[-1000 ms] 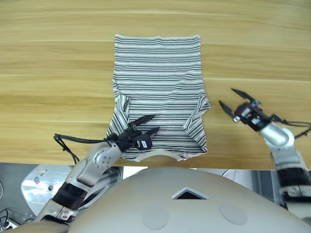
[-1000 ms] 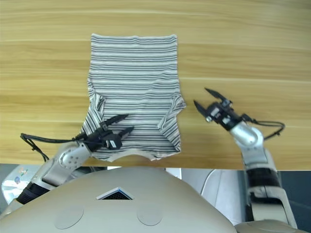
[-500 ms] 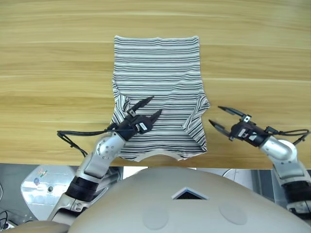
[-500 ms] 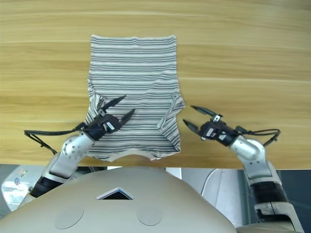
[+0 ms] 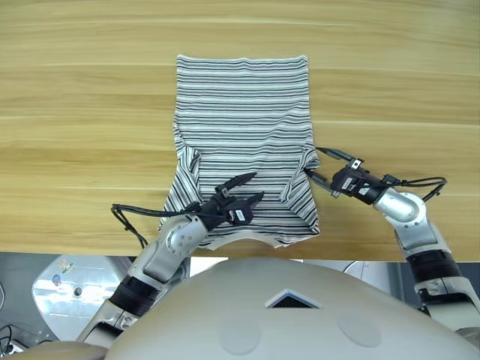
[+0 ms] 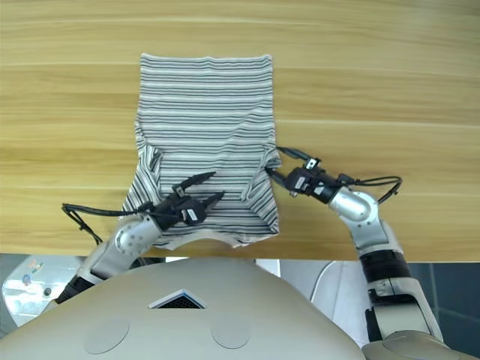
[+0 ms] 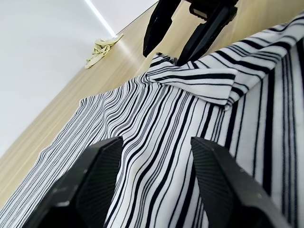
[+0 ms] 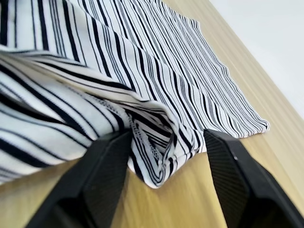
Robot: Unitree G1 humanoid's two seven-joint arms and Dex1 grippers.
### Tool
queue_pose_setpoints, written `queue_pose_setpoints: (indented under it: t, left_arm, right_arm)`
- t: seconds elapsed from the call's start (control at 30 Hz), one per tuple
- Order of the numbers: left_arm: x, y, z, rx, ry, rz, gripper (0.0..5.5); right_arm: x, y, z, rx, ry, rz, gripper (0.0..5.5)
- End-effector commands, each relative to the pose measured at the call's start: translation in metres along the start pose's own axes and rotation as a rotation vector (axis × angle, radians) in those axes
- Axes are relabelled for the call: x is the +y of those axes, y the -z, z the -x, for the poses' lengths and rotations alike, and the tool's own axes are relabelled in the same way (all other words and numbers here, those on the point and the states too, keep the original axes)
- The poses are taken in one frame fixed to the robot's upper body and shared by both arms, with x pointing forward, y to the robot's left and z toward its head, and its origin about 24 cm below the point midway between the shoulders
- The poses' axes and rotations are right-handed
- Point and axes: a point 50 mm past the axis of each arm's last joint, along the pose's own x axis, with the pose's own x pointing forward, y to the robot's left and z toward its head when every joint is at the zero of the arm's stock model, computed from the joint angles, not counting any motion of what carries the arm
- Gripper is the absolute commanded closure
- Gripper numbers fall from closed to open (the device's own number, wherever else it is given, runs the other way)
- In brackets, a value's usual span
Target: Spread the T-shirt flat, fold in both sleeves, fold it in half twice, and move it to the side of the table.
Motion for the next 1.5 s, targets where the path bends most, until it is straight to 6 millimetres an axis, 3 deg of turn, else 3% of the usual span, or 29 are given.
queue_pose_setpoints:
  t: [0.03,0.17,0.5,0.67,0.9,1.03,1.23,1.3,1.37,1.5]
  left_arm:
    - [-0.006,0.003,0.0,0.018,0.043,-0.003,2.83]
    - [-0.012,0.005,-0.002,0.043,0.087,-0.036,2.83]
    - [-0.022,0.006,-0.001,0.053,0.154,-0.09,2.83]
    - [-0.023,0.006,-0.002,0.046,0.17,-0.102,2.83]
    - [-0.025,0.005,-0.003,0.04,0.174,-0.109,2.83]
    - [-0.025,0.004,-0.002,0.039,0.176,-0.114,2.83]
    - [-0.025,0.006,0.001,0.061,0.167,-0.109,2.83]
    - [-0.024,0.007,0.002,0.066,0.169,-0.111,2.83]
    - [-0.025,0.008,0.003,0.072,0.177,-0.121,2.83]
    - [-0.023,0.009,0.006,0.074,0.18,-0.133,2.83]
  right_arm:
    - [-0.011,-0.004,0.0,-0.018,0.006,0.038,2.73]
    - [-0.024,-0.006,0.001,-0.024,0.038,0.058,2.73]
    - [-0.029,-0.02,-0.024,-0.108,0.007,0.1,2.73]
    - [-0.013,-0.028,-0.052,-0.145,-0.086,0.116,2.73]
    - [0.009,-0.003,-0.07,-0.02,-0.198,0.166,2.73]
    - [-0.004,-0.002,-0.048,-0.031,-0.136,0.175,2.73]
    - [-0.022,-0.054,0.015,-0.299,0.035,0.001,2.73]
    - [-0.023,-0.062,0.03,-0.344,0.043,-0.074,2.73]
    - [-0.026,-0.056,0.04,-0.319,0.067,-0.132,2.73]
    - [-0.017,-0.03,0.042,-0.202,0.065,-0.17,2.73]
